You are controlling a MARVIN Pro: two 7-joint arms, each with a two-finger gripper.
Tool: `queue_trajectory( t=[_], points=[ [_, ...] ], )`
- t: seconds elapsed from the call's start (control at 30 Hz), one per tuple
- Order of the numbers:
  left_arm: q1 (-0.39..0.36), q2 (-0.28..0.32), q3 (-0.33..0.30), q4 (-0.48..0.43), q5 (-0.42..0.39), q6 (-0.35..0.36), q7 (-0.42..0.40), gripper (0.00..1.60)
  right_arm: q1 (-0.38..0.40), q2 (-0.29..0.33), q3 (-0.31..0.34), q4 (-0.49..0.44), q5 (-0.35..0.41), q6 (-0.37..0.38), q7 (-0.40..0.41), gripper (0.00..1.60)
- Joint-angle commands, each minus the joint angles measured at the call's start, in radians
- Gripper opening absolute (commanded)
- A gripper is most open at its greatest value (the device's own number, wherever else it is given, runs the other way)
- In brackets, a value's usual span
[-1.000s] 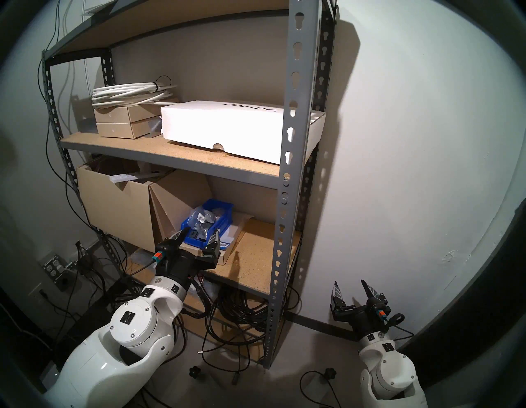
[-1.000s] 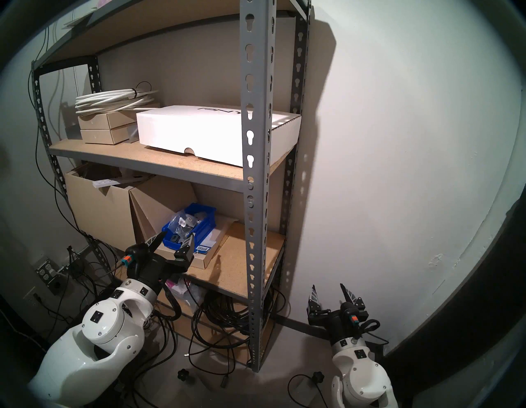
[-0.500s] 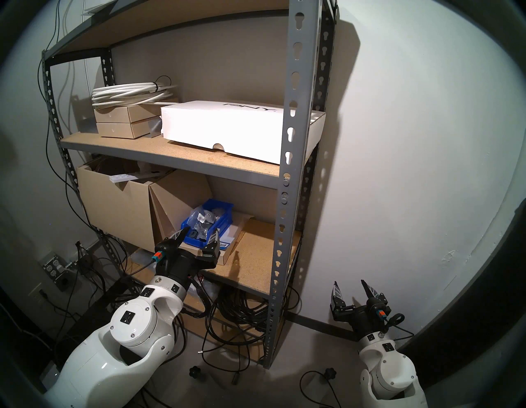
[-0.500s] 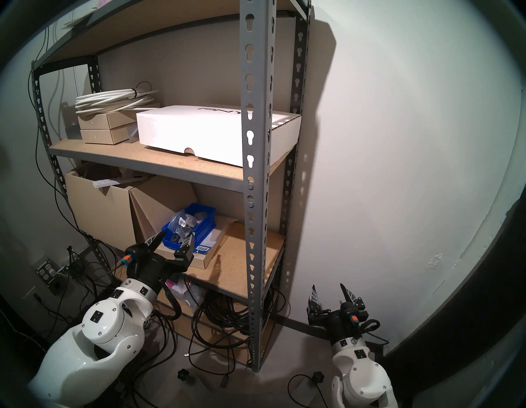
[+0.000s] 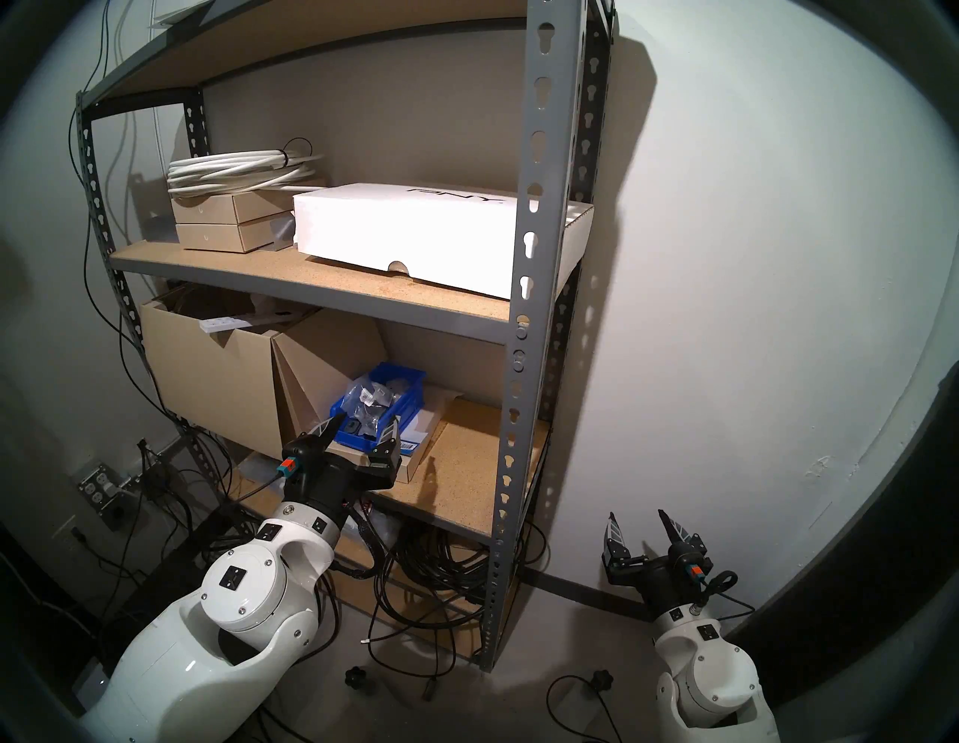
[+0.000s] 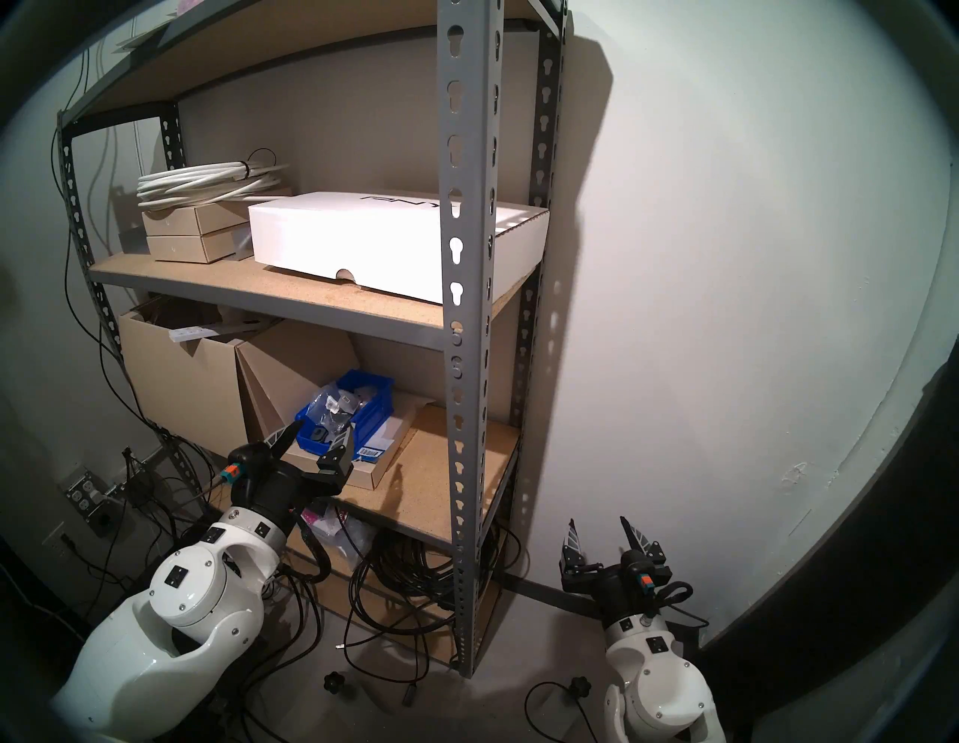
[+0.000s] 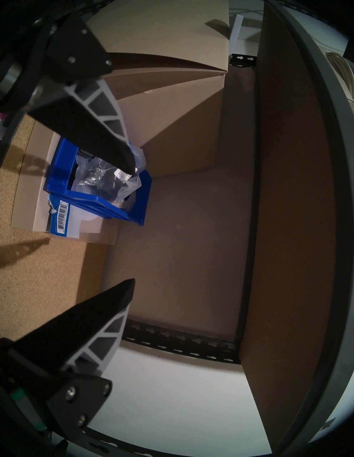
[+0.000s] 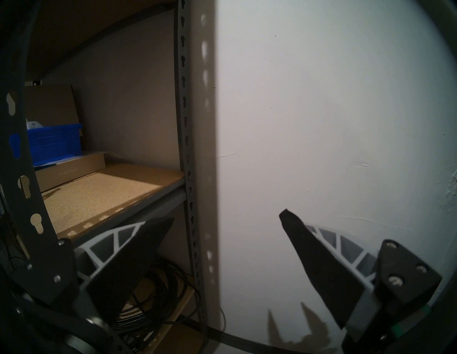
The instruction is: Organize the rack shelf by putting things into a case
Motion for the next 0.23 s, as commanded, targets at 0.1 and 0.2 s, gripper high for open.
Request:
queue_trajectory(
  t=[0.1, 0.2],
  points=[
    [-0.003, -0.002, -0.006, -0.021, 0.002, -0.009, 0.001, 1.60, 0.001, 0.000, 0.000, -0.021, 0.000, -0.003, 0.000, 1.60],
    [-0.003, -0.002, -0.006, -0.021, 0.002, -0.009, 0.001, 1.60, 0.001, 0.000, 0.000, -0.021, 0.000, -0.003, 0.000, 1.60]
  ],
)
